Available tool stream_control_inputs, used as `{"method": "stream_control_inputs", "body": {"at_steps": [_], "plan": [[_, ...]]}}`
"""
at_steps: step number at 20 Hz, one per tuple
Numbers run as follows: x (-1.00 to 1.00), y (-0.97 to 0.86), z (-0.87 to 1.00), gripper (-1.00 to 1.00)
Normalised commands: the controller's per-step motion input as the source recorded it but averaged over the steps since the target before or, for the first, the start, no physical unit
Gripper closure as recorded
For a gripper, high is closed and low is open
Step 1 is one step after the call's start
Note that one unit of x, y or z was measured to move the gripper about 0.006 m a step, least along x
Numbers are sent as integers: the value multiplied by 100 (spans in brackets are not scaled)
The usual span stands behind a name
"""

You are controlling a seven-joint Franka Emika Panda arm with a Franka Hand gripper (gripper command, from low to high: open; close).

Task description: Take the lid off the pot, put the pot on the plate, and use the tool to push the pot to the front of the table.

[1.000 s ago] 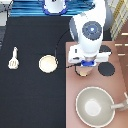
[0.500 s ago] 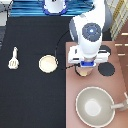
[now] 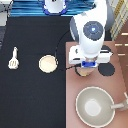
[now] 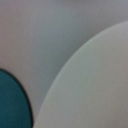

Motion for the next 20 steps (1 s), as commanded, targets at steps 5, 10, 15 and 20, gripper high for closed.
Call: {"method": "stream_control_inputs", "body": {"at_steps": [5, 10, 15, 20], "plan": [[-93, -12, 53, 100], [-92, -20, 8, 100], [-99, -21, -37, 100], [-100, -21, -47, 100]]}}
